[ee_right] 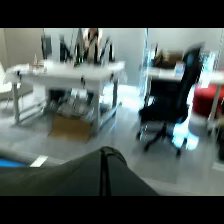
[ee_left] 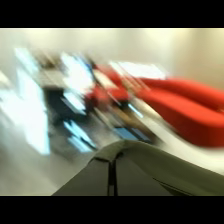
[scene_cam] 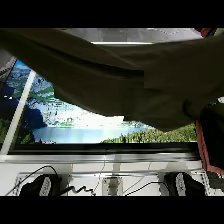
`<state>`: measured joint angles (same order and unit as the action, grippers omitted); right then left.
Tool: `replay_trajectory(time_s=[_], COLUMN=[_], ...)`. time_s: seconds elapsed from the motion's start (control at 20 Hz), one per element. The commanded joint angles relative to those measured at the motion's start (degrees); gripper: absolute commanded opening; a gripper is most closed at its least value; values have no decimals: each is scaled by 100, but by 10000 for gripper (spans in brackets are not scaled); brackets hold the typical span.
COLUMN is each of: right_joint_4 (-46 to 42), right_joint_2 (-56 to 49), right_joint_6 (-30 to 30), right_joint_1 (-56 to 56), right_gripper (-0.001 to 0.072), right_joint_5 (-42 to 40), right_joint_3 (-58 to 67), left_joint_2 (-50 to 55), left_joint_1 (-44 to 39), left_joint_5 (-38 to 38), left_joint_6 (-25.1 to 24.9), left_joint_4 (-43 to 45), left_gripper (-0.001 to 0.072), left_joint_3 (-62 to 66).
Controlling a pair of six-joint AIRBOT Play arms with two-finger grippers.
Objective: Fold the clothes and pants, and hang the long-sleeved shirts on hangers.
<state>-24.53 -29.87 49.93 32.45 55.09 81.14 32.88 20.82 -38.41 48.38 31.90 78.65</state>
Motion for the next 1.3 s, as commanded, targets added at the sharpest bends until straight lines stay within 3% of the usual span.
replay_trajectory(time_s=[0.0, 0.1, 0.25, 0.4, 0.55, 0.7, 0.85, 1.05, 1.25], right_joint_4=[-17, -234, -348, -249, -573, -1434, -2538, -2677, -2682], right_joint_2=[354, 214, -413, -1480, -2717, -4089, -5372, -6301, -6408], right_joint_6=[9, 42, 581, 1436, 1561, 1554, 1574, 2343, 2511], right_joint_1=[2, 2, 2, -15, -671, -1797, -2590, -2719, -2485], right_gripper=[9, 9, 9, 9, 9, 9, 10, 10, 9], right_joint_5=[-525, -553, -68, 964, 1080, 492, -813, -1860, -1707], right_joint_3=[407, 402, 402, 328, -28, -256, -258, -258, -251], left_joint_2=[-793, -752, -199, 979, 2614, 4234, 5466, 6153, 6199], left_joint_1=[0, 0, 0, -20, -289, -678, -870, -881, -874], left_joint_5=[876, 857, 422, -1117, -2044, -1860, -1163, -577, -409], left_joint_6=[4, 26, 44, 358, 393, 393, 396, 391, 393], left_joint_4=[1257, 1447, 1440, 1438, 1438, 1436, 1392, 656, 693], left_gripper=[18, 17, 18, 17, 17, 17, 17, 17, 17], left_joint_3=[52, 44, -48, -74, -79, -79, -79, -76, -79])
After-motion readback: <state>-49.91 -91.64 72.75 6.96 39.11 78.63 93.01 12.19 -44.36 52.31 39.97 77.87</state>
